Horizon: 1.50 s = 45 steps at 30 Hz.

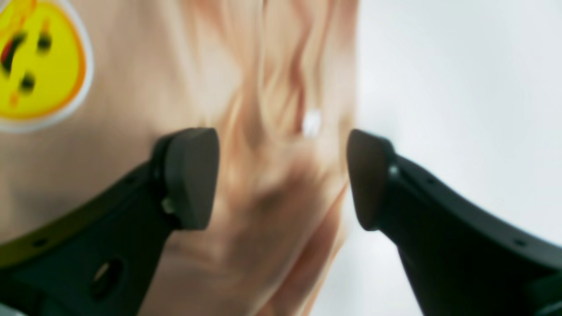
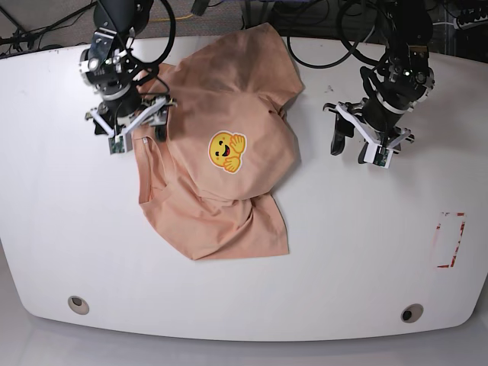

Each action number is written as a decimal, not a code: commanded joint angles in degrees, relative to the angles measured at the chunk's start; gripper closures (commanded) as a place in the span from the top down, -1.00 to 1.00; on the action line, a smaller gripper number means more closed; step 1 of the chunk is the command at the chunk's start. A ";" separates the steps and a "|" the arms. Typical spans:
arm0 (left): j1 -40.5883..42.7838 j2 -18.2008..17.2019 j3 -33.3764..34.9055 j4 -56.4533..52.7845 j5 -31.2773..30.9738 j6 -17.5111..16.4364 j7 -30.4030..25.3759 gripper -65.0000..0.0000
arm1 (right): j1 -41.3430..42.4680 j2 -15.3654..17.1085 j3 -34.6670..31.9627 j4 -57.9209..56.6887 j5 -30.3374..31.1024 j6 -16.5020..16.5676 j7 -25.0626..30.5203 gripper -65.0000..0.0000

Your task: Fold the T-shirt properly

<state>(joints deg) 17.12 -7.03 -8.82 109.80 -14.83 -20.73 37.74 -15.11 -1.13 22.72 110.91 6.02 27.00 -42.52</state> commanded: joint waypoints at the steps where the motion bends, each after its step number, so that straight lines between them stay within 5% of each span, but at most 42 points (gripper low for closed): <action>1: -0.20 -0.49 -0.10 0.49 -0.33 0.03 -1.38 0.00 | 2.94 1.08 -0.08 -0.10 0.62 -0.06 -0.25 0.41; 17: 3.23 -1.63 -0.19 -0.13 -0.51 -0.06 -1.56 -0.01 | 30.81 9.26 -0.08 -31.40 0.53 0.03 -2.88 0.42; 23: 3.40 -1.63 -0.19 -0.22 -0.33 -0.06 -1.56 -0.01 | 37.22 9.08 -0.08 -41.59 0.53 6.36 -2.88 0.43; 34: 3.40 -1.63 -0.19 -0.22 -0.42 -0.06 -1.47 -0.02 | 42.50 8.91 -0.17 -57.15 0.44 6.80 5.47 0.38; 36: 3.40 -1.63 -0.19 -0.22 -0.42 -0.06 -1.38 -0.01 | 43.11 8.91 -0.17 -59.44 0.44 6.97 7.05 0.14; 41: 3.49 -1.54 0.07 -0.30 -0.60 -0.06 -1.30 0.00 | 43.29 8.91 -0.17 -60.14 0.44 7.24 7.49 -0.96; 45: 3.14 -1.81 2.36 -2.06 -0.60 -0.06 -1.30 0.00 | 43.38 8.91 -0.26 -56.54 0.53 7.24 4.76 -1.00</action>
<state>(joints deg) 20.60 -8.38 -7.40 107.72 -14.66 -20.60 37.63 26.41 7.29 22.50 50.89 5.93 33.89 -37.39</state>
